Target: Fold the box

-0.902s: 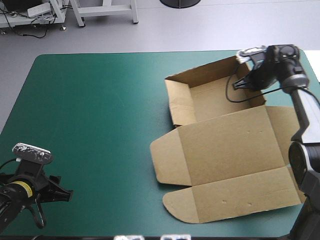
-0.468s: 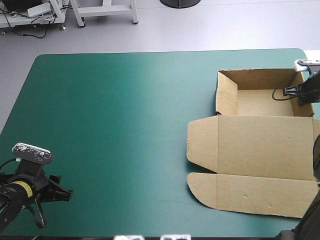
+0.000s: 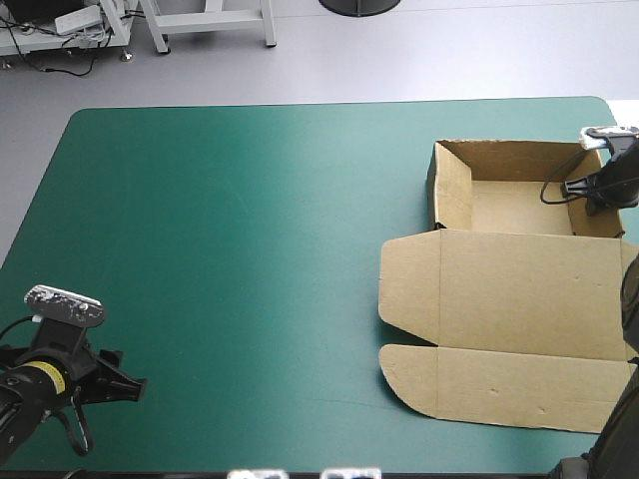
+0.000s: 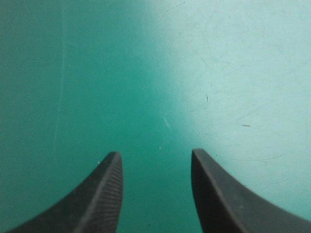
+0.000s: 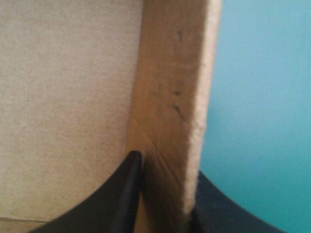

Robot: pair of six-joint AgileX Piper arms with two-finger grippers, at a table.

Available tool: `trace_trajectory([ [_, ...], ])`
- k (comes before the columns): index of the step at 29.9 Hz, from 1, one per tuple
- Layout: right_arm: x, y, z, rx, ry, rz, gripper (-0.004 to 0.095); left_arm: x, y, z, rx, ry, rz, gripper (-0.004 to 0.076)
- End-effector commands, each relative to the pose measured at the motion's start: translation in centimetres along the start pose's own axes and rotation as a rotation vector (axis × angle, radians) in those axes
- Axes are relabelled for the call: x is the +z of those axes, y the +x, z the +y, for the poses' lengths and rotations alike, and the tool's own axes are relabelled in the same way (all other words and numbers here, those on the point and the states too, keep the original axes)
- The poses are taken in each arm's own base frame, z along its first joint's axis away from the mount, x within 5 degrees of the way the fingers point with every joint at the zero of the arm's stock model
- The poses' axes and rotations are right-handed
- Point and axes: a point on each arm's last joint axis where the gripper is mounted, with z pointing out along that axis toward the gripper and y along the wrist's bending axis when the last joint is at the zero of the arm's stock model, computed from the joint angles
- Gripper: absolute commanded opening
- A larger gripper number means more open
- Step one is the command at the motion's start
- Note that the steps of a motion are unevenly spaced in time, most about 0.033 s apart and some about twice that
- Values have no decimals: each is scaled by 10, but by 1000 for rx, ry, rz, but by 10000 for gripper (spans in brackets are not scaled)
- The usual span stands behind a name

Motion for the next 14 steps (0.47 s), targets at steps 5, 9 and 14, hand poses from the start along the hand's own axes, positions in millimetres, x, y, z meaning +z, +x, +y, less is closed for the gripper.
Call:
trace_trajectory([
  [5, -81, -17, 0, 20, 68, -211, 703, -6, -8, 1, -10, -3, -66, 318],
  [9, -109, -16, 8, 25, 38, -285, 705, -6, -8, 1, -10, -2, -70, 318],
  [14, -148, -12, 30, 10, -67, -402, 658, -6, -10, 1, -10, 1, -84, 318],
])
